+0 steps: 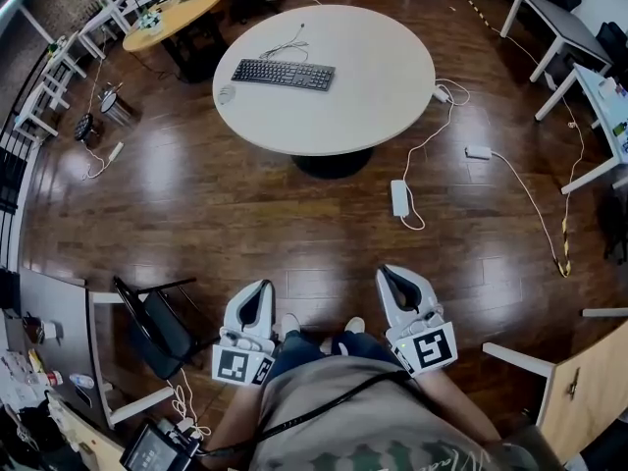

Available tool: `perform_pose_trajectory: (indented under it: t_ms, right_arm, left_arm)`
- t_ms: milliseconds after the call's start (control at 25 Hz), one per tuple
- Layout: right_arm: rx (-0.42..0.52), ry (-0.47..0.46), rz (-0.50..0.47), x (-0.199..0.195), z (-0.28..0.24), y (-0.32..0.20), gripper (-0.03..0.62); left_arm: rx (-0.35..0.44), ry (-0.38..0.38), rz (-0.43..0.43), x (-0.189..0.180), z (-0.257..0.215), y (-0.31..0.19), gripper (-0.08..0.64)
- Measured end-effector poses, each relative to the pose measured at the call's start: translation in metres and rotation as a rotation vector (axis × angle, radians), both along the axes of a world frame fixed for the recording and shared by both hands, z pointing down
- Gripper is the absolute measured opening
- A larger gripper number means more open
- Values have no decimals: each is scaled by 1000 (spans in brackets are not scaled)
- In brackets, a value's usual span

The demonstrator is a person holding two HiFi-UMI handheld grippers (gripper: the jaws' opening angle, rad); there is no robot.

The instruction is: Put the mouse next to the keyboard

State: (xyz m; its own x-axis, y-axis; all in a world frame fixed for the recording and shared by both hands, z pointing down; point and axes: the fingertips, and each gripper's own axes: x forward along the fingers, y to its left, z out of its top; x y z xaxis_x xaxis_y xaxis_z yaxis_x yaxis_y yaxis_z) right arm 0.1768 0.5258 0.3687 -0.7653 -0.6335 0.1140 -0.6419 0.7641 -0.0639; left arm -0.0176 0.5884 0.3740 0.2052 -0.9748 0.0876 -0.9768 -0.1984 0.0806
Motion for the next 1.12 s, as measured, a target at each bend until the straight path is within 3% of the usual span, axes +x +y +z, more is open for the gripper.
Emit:
perform_pose_trajectory:
  t_ms: [120,320,680,880,1120]
  right_arm:
    - [3,6,-11,7,5,-4,5]
    - [-67,-1,-36,9,15,-8,5]
    - [-63,26,2,27,45,-25,5]
    - [-37,9,6,7,44,-45,5]
    - [-17,6,121,-21,40,-99,5]
  left_arm:
    - [3,-2,-1,9,-1,-4,2]
    - [-7,-17,3,17,5,-13,2]
    - [-26,-42,29,13,21,-34,2]
    - [-24,-29,53,-9,30,-70,2]
    - [-9,5,134,-38,45,-148,2]
